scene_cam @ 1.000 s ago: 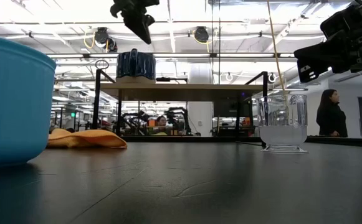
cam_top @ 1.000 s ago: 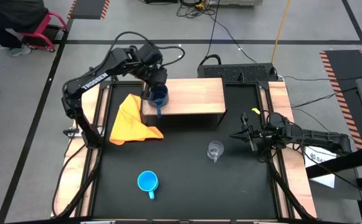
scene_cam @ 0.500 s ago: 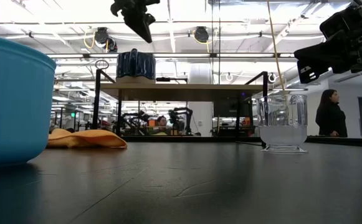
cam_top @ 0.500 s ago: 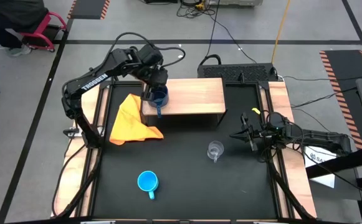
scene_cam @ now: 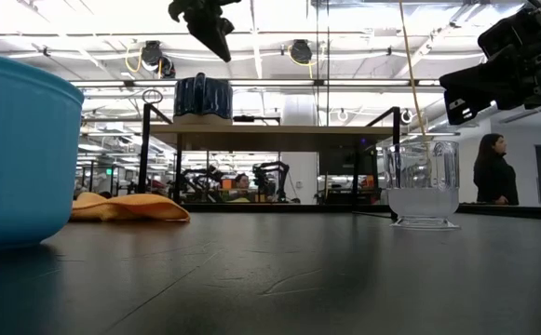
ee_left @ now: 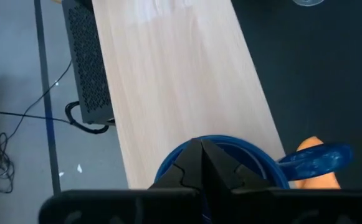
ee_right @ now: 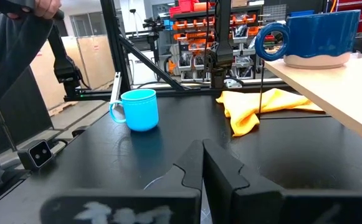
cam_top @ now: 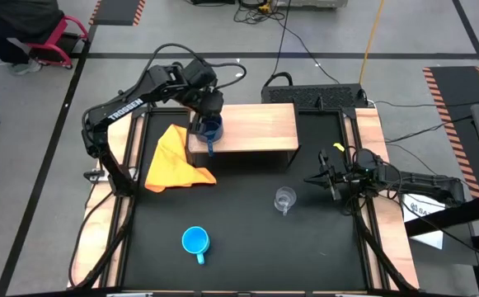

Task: Stack small to large cups/mugs on shelf
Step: Put the blue mug on the shelf

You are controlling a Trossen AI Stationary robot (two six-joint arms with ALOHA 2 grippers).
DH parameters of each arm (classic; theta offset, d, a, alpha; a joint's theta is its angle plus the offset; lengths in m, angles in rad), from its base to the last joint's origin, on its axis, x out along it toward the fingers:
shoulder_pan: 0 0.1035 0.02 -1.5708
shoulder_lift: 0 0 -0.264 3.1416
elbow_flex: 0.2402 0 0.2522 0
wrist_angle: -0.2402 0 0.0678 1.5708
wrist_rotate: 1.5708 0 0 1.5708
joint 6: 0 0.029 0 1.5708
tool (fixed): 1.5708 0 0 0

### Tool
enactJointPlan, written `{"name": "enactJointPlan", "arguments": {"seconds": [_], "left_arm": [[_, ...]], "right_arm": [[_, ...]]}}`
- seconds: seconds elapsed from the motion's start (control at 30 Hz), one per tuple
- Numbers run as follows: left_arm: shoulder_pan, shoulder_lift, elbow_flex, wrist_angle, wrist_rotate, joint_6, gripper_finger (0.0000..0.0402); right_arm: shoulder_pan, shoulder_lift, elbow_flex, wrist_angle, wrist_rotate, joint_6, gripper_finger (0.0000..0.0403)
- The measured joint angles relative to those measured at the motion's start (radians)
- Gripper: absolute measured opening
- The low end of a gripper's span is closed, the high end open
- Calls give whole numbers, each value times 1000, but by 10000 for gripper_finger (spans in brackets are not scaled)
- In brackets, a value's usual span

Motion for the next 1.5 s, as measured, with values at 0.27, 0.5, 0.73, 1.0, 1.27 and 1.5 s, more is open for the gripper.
{"name": "enactJointPlan", "arguments": {"seconds": [0.27,0.5,0.73,1.0,1.27,1.5], "left_arm": [[7,-65,-1,32,185,-11,1],[-6,-143,0,44,217,-28,0],[-39,-169,0,36,371,-32,0],[-76,-181,-1,21,329,-39,0],[-75,-206,-7,-27,332,-77,0],[-96,-282,-193,18,338,-61,0]], "right_arm": [[0,0,0,0,0,2,0],[0,0,0,0,0,13,0],[0,0,0,0,0,13,0],[0,0,0,0,0,29,0],[0,0,0,0,0,47,0],[0,0,0,0,0,44,0]]}}
